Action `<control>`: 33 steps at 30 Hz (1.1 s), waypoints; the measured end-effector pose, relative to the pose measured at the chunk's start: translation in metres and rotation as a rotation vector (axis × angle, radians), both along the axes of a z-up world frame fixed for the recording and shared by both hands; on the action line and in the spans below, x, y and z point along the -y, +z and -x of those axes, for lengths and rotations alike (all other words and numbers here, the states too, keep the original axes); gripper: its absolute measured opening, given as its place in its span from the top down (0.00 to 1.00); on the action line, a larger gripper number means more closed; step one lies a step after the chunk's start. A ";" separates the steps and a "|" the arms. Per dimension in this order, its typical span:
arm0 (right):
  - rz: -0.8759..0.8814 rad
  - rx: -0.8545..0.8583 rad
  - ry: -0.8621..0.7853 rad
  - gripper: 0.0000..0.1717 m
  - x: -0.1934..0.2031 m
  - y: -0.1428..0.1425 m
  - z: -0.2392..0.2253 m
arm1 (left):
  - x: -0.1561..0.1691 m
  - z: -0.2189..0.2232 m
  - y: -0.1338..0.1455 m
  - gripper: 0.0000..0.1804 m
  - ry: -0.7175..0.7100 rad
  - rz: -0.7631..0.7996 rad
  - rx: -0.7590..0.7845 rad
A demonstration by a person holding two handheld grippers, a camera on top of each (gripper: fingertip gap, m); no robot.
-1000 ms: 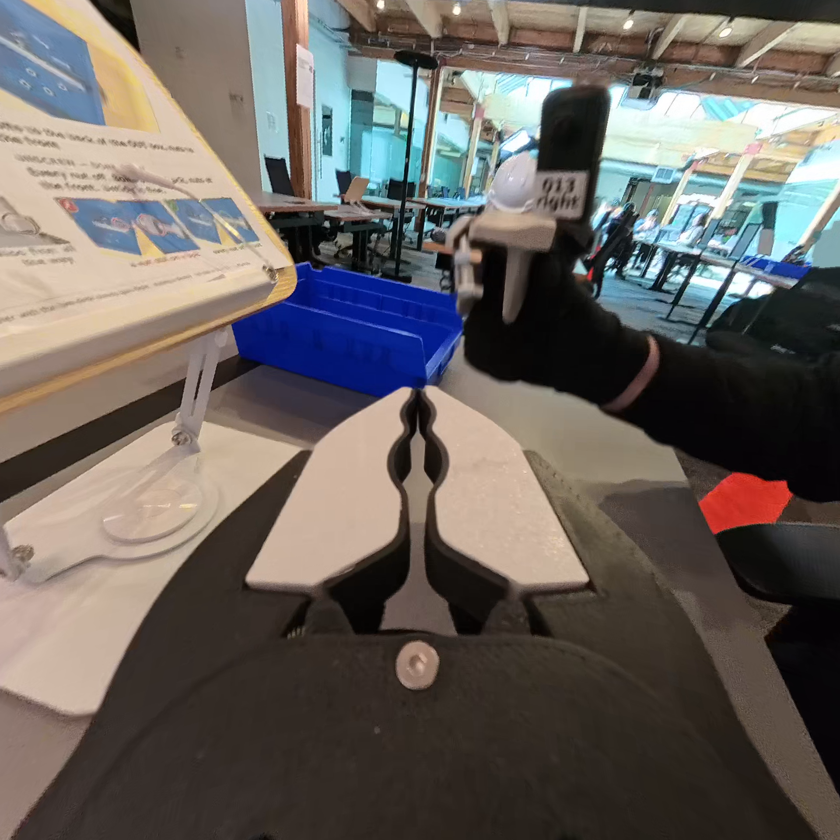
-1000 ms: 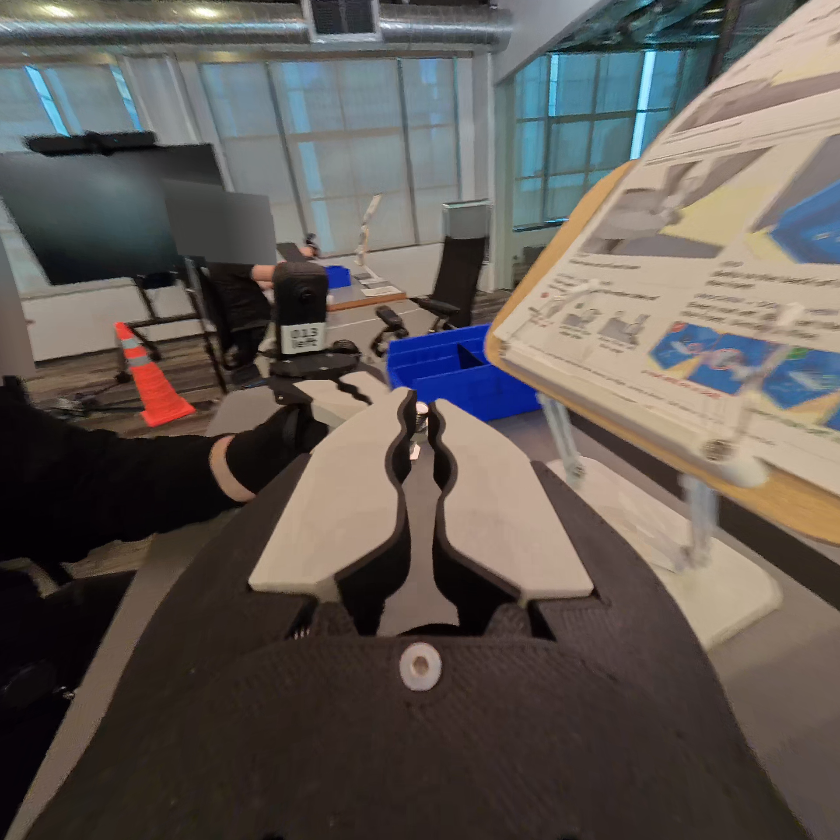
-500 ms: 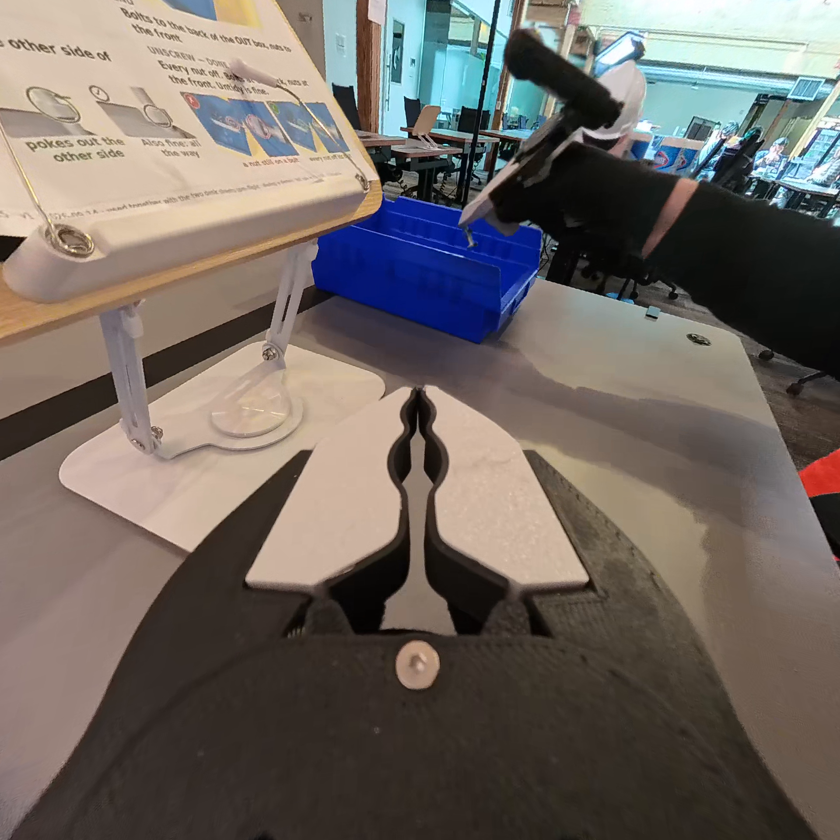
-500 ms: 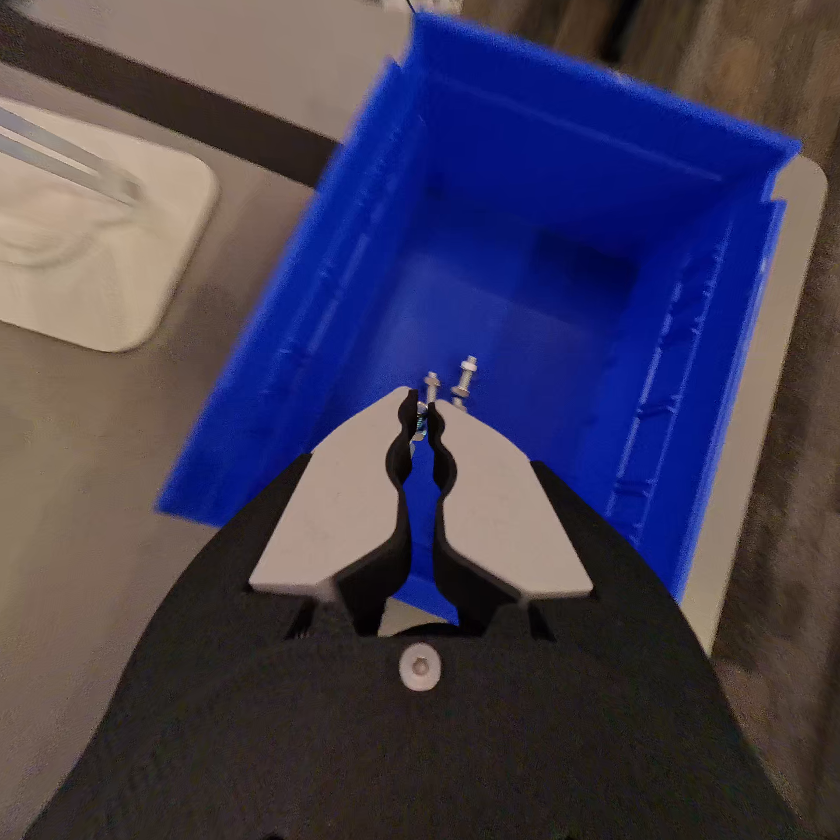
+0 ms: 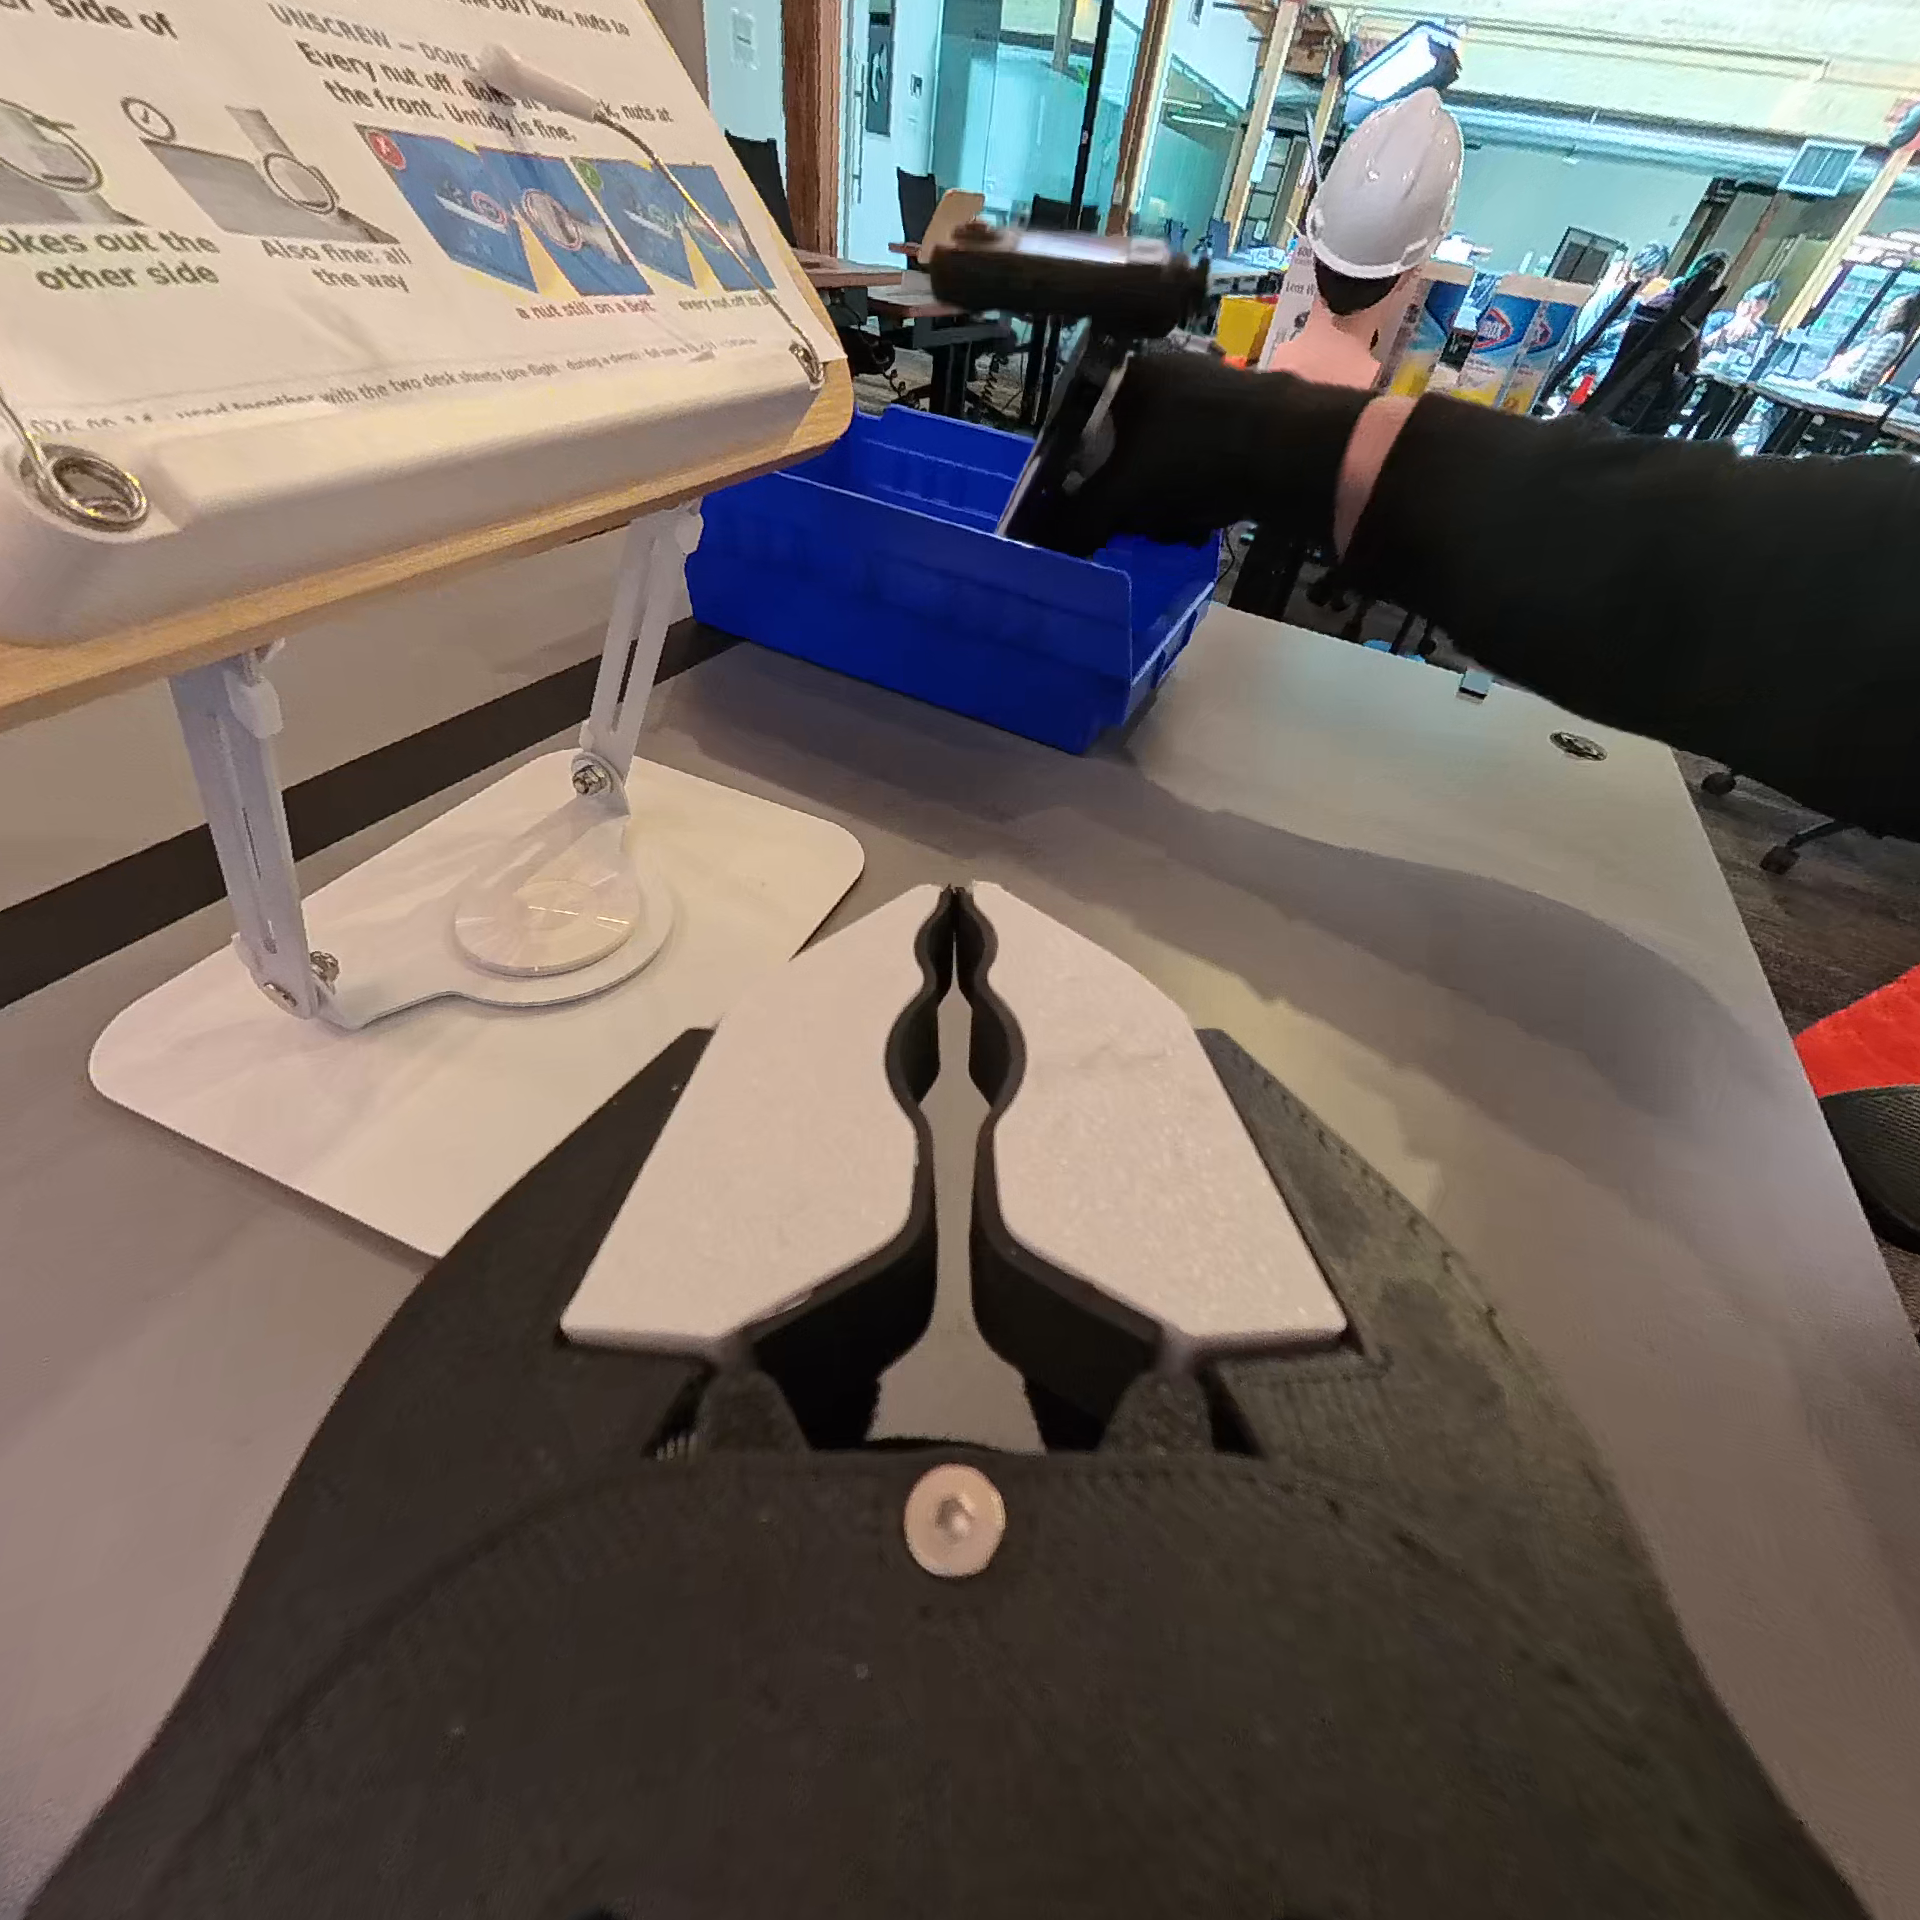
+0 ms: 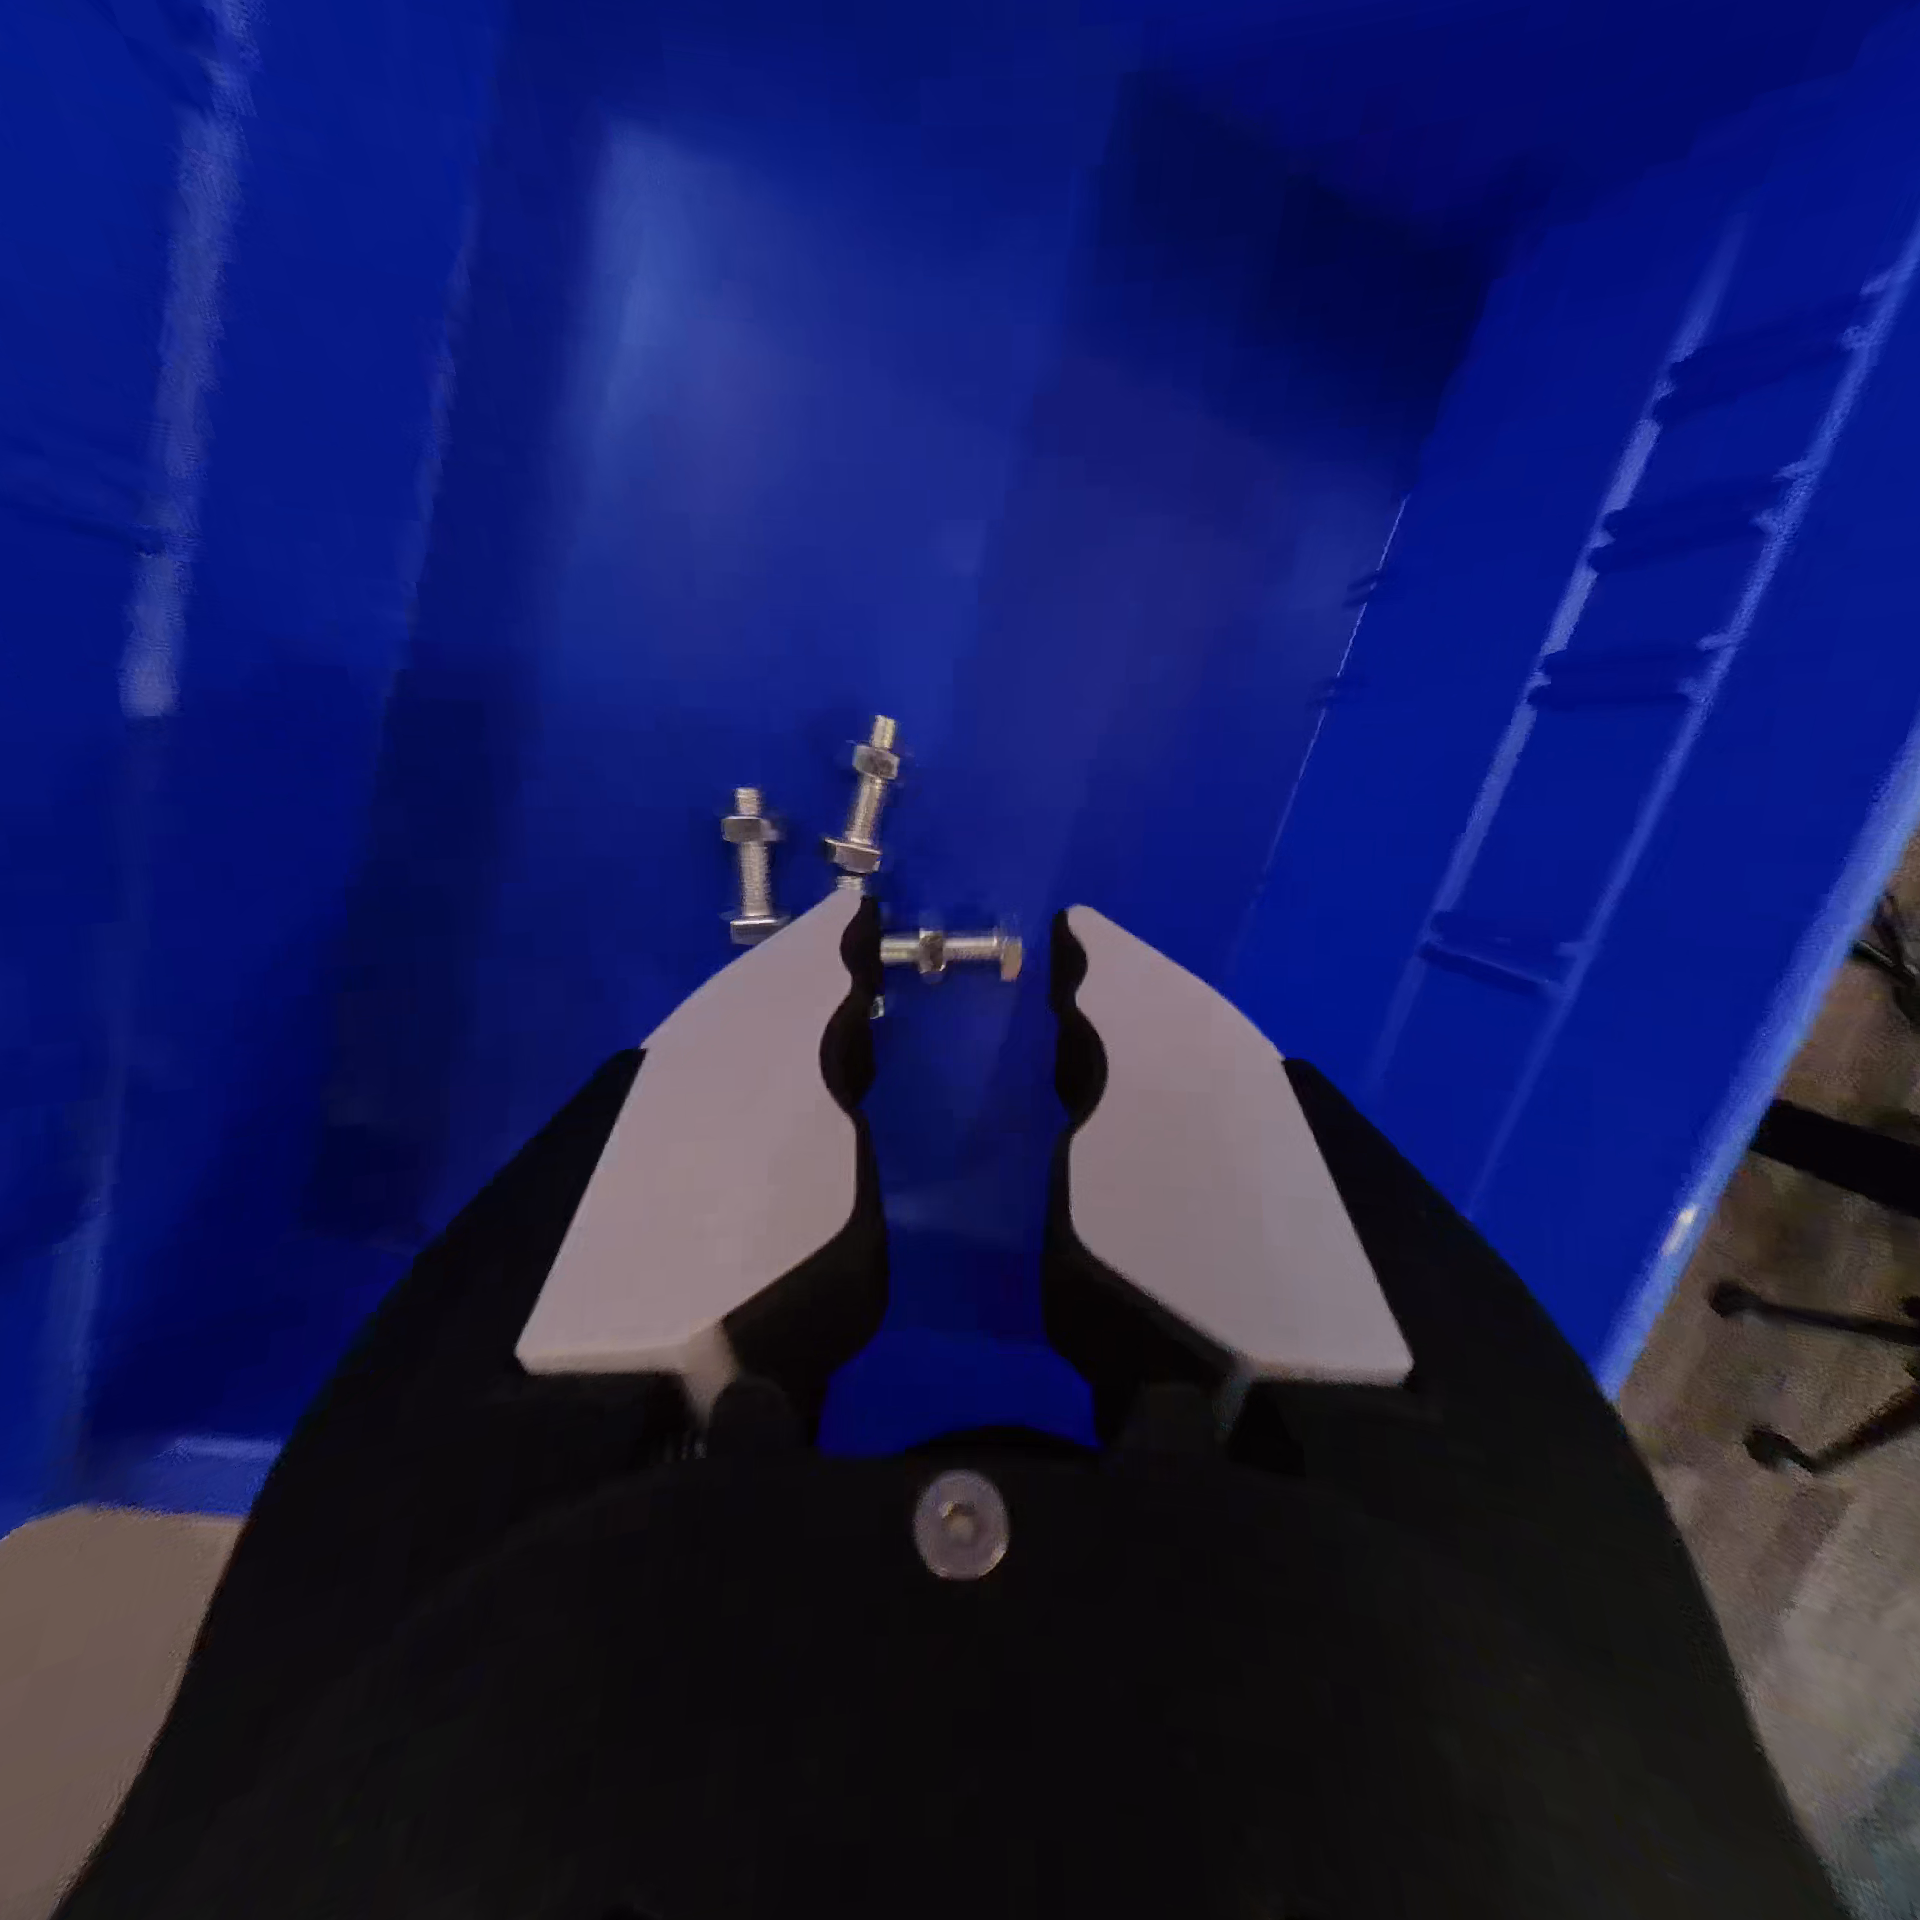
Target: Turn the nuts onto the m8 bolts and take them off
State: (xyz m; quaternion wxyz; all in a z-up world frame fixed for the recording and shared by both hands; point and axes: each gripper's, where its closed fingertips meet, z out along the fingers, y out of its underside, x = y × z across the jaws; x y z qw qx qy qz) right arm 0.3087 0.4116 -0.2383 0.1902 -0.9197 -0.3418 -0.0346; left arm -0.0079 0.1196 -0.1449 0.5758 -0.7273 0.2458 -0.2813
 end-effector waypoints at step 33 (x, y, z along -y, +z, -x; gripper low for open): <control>-0.493 -0.480 -0.212 0.63 0.060 0.049 -0.115 | 0.115 0.313 0.006 0.71 1.133 -0.009 -0.051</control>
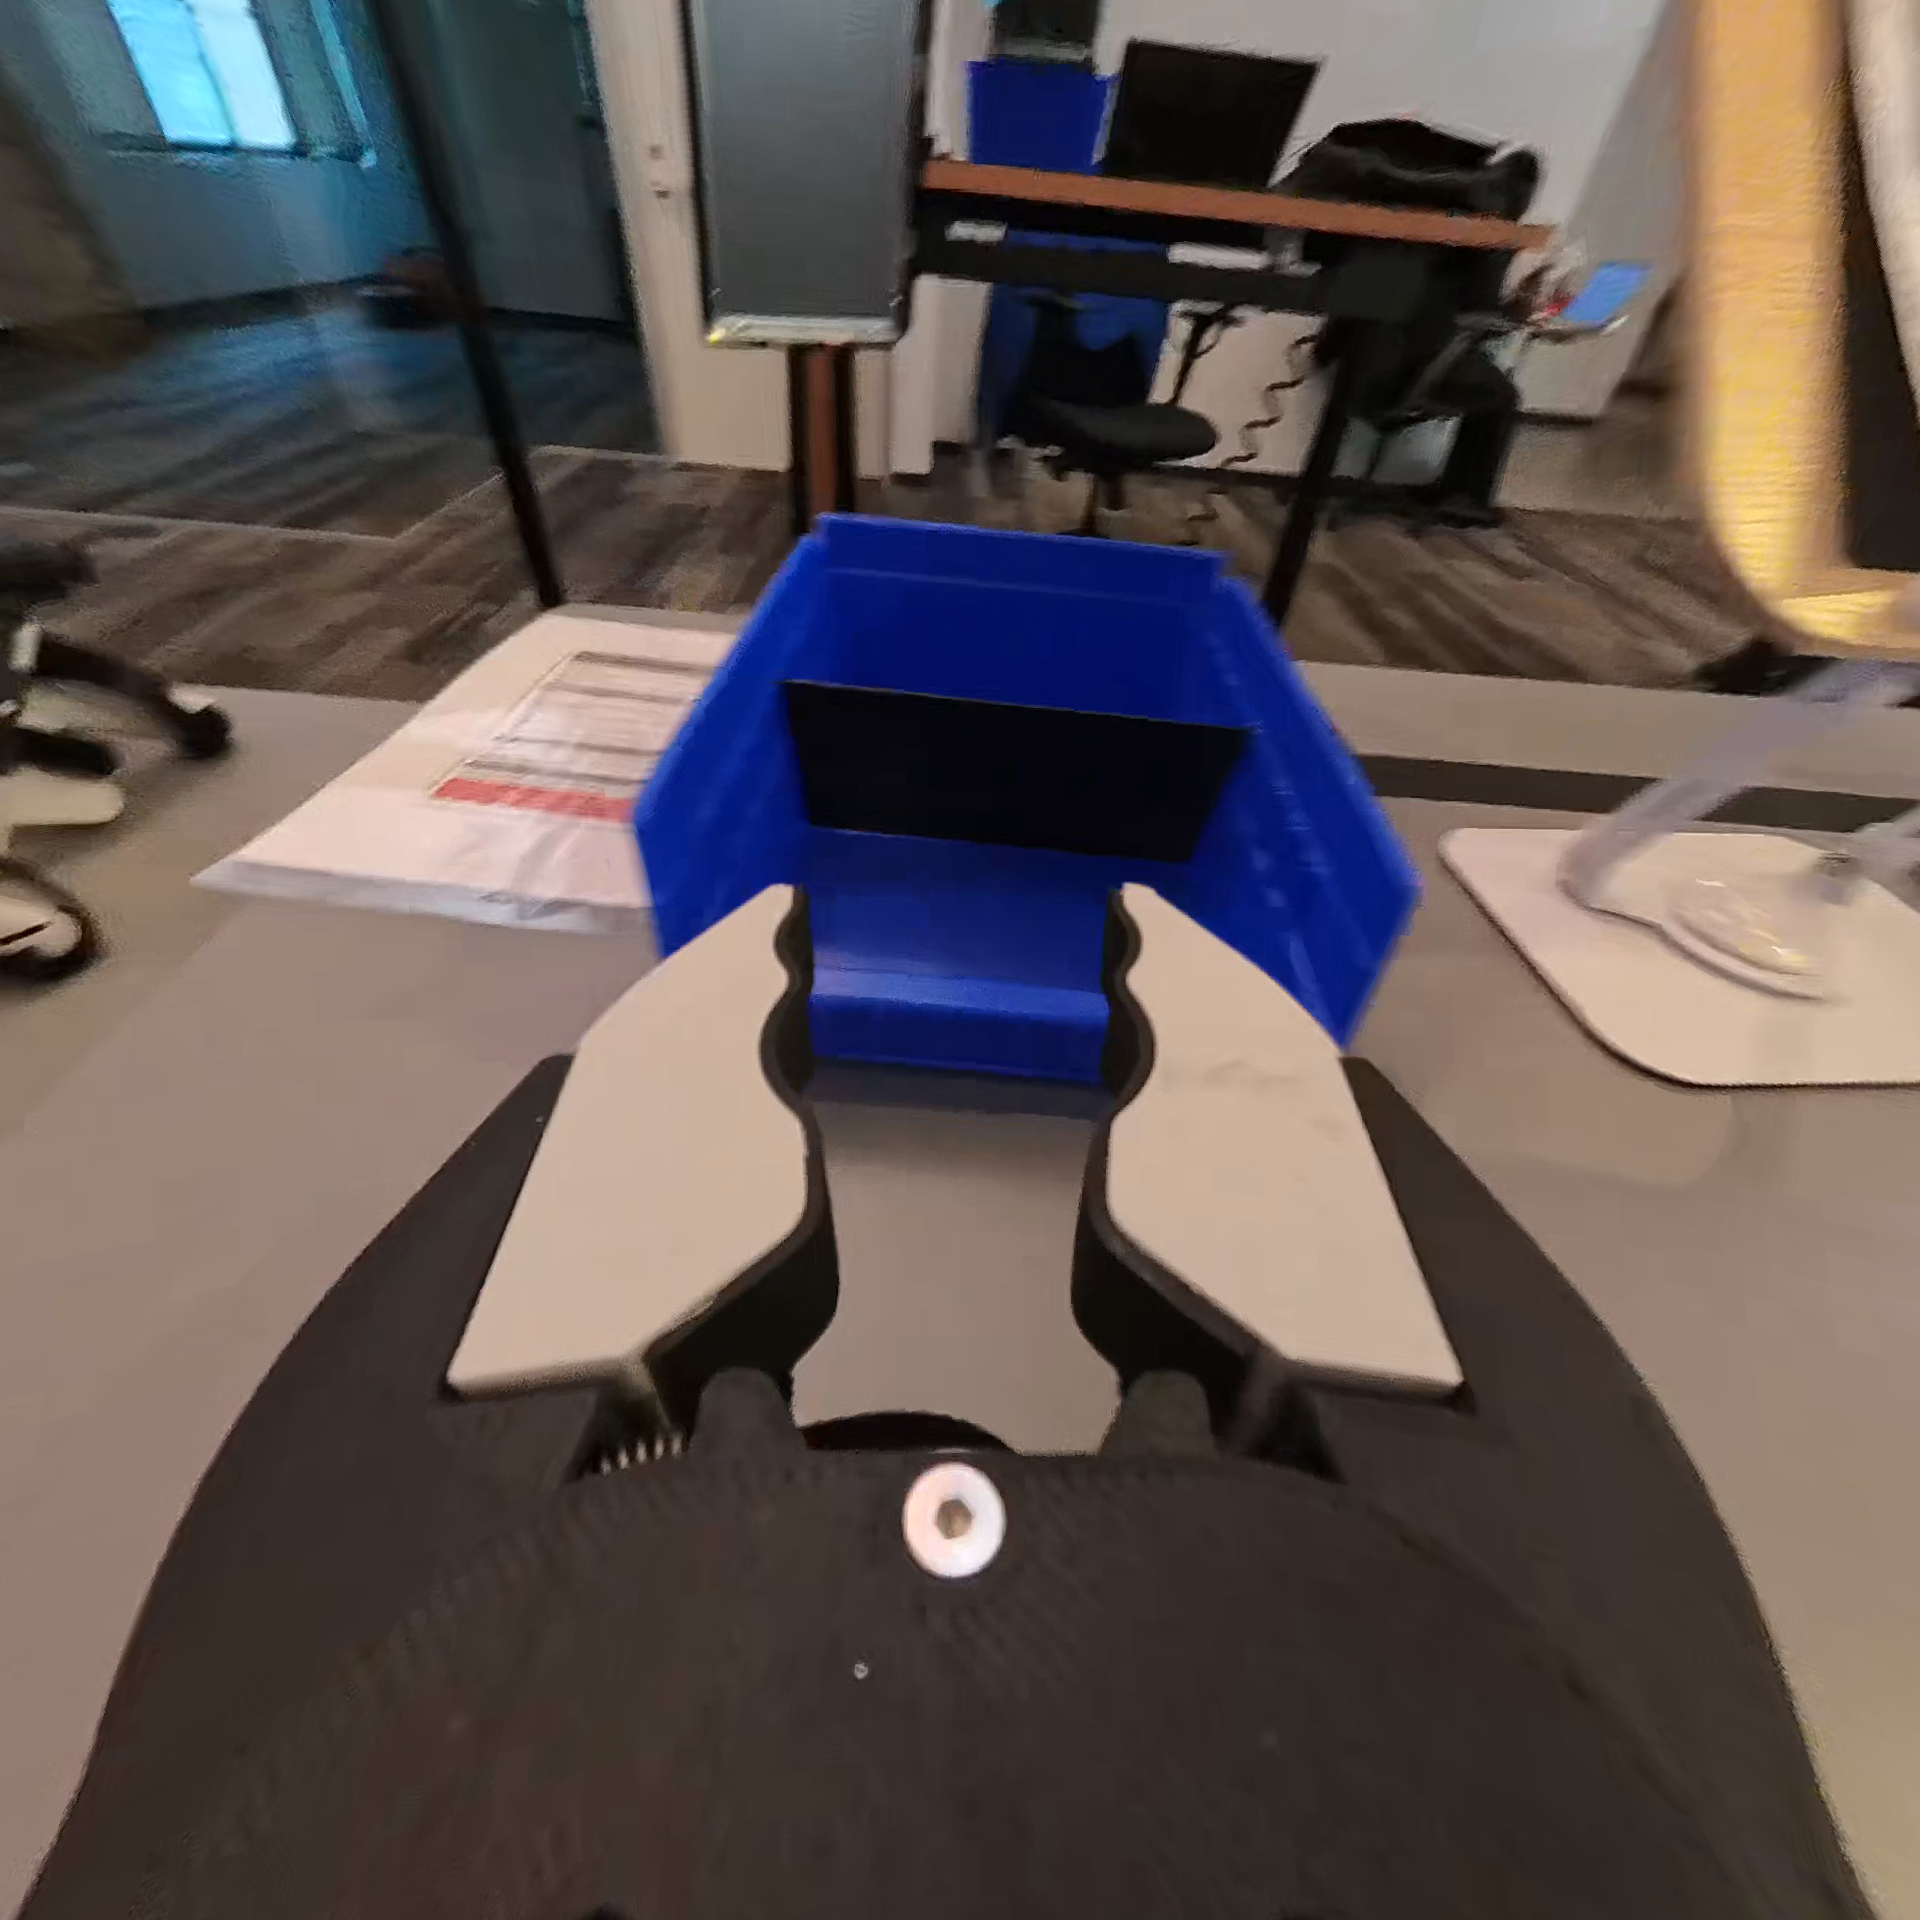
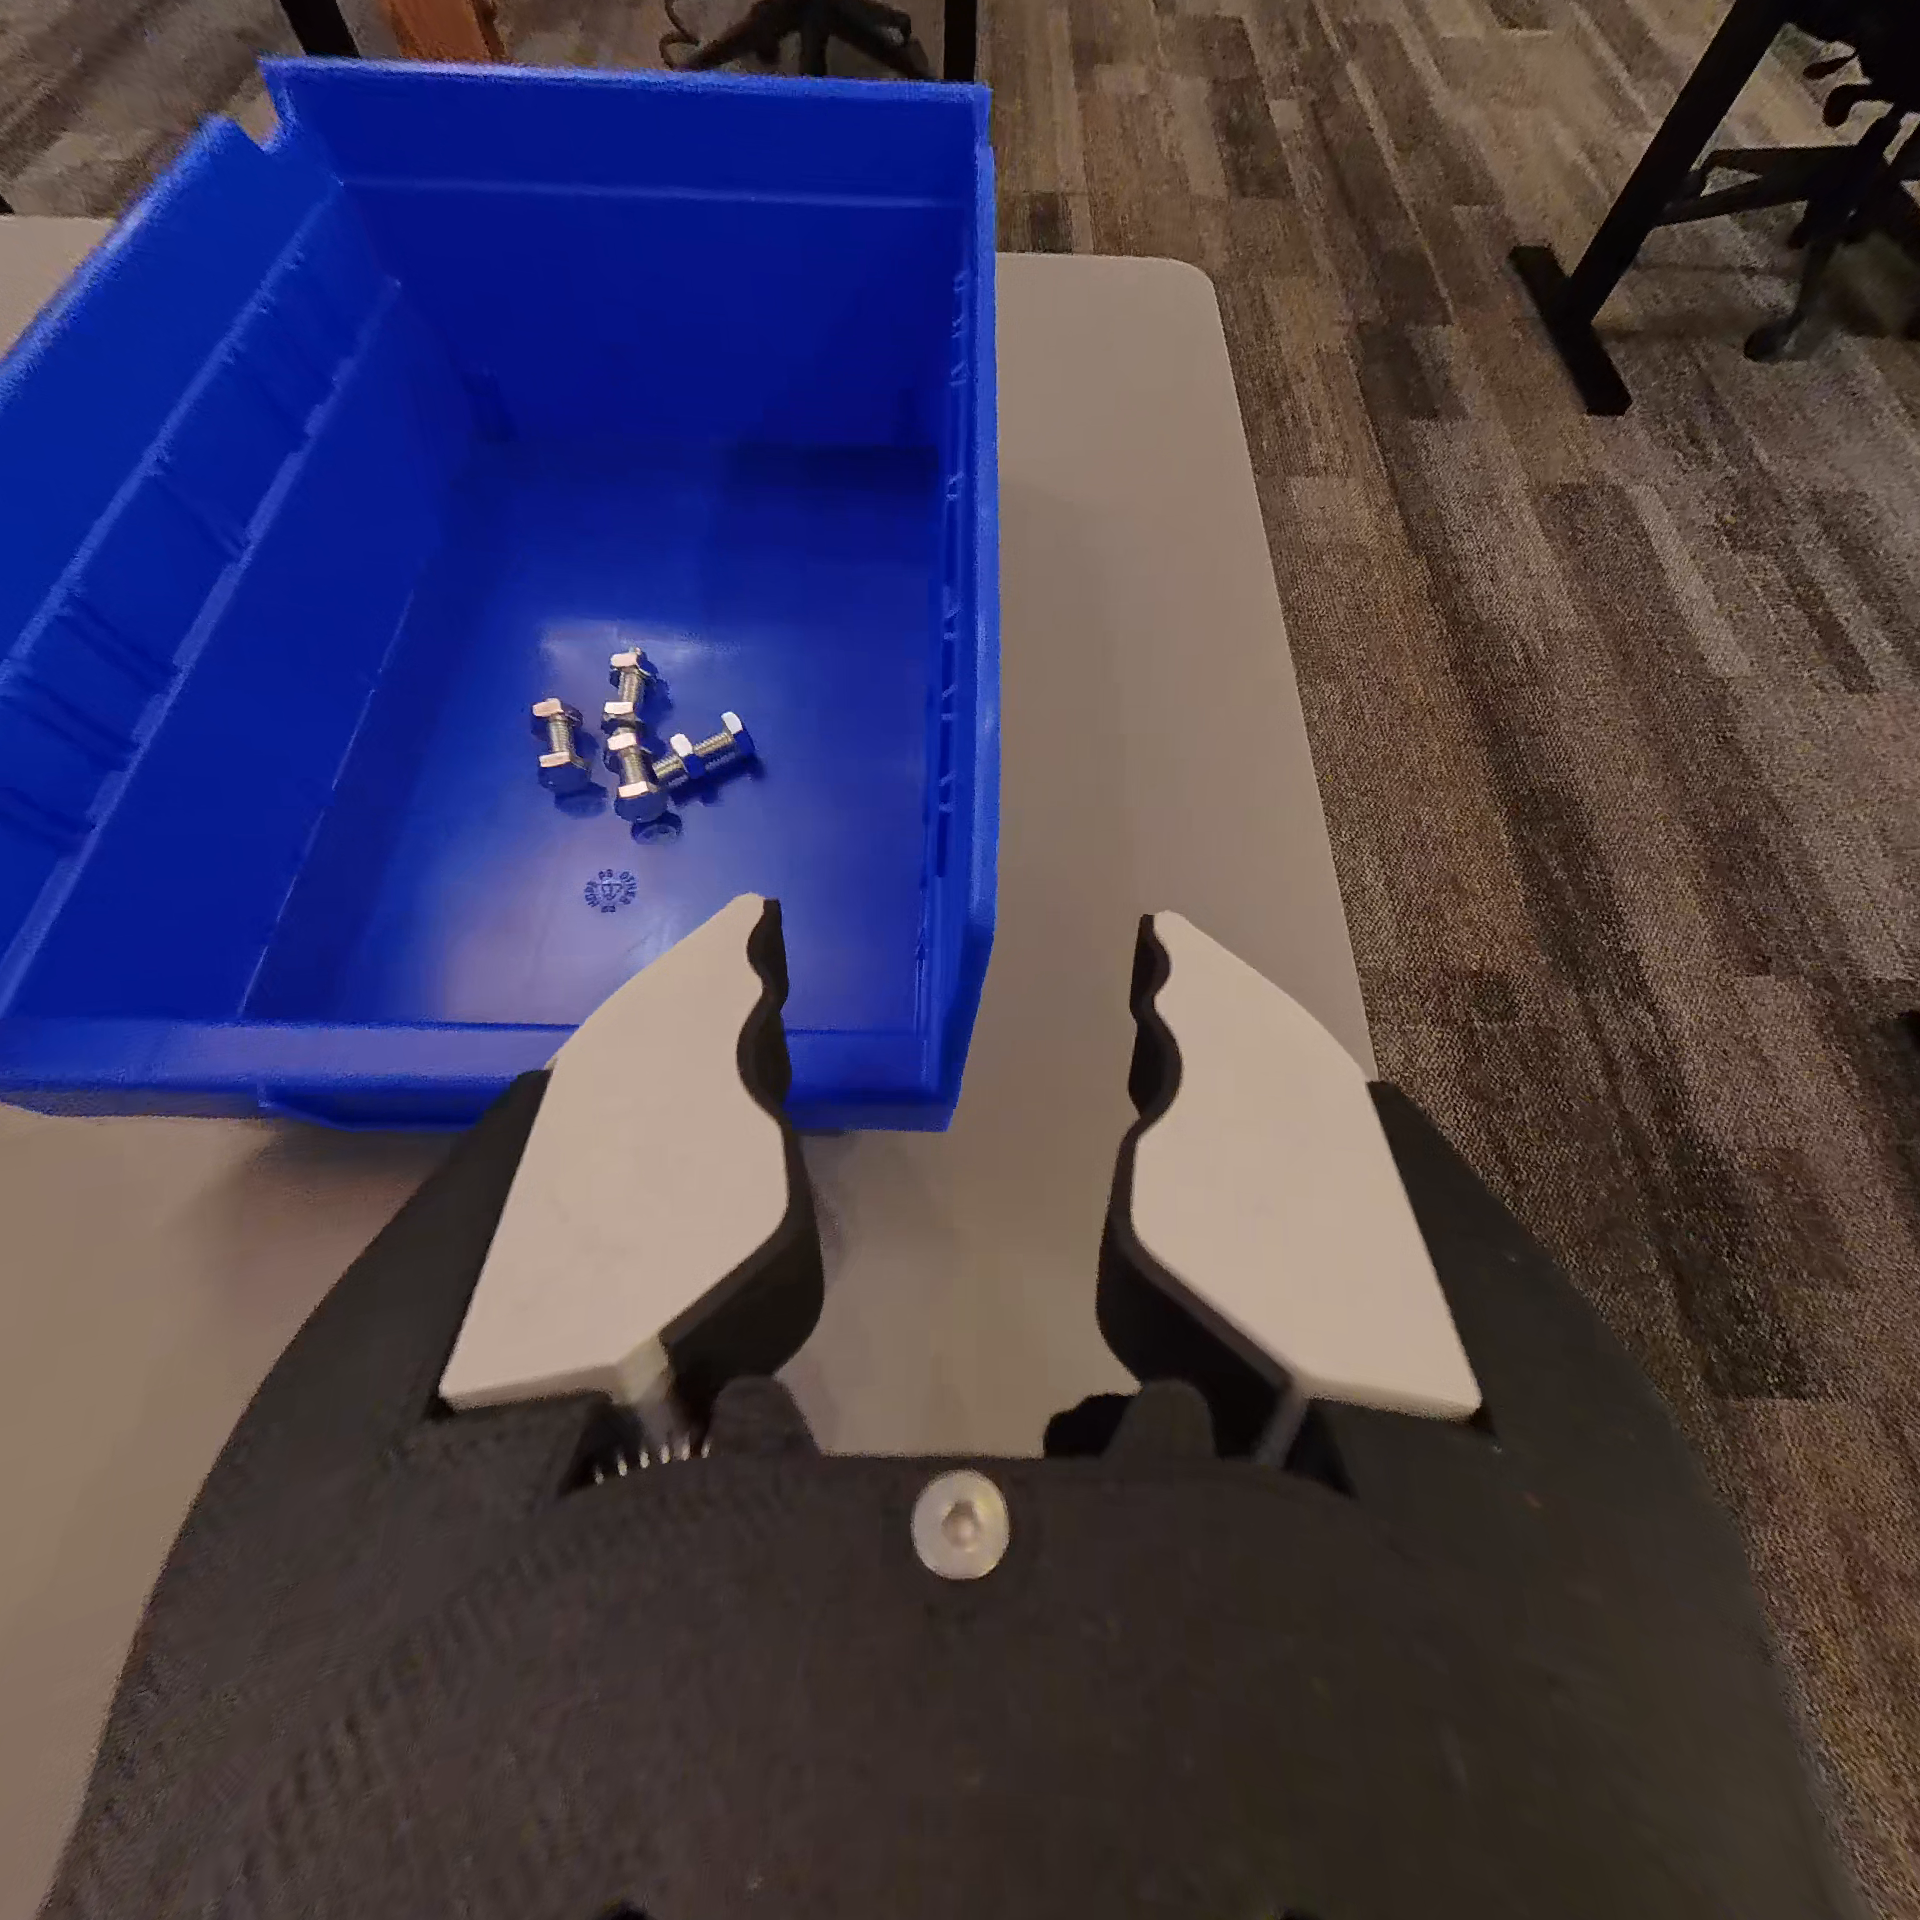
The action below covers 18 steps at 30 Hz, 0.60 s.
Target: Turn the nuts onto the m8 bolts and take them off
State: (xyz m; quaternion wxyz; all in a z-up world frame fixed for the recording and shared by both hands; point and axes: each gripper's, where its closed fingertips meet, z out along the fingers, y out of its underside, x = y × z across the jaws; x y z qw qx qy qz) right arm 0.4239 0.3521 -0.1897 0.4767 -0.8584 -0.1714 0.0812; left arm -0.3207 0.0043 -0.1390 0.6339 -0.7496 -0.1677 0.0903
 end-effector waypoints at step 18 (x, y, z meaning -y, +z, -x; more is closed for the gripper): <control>0.104 0.019 0.060 0.70 -0.025 -0.021 0.024 | -0.059 0.110 -0.066 0.77 0.030 0.270 0.068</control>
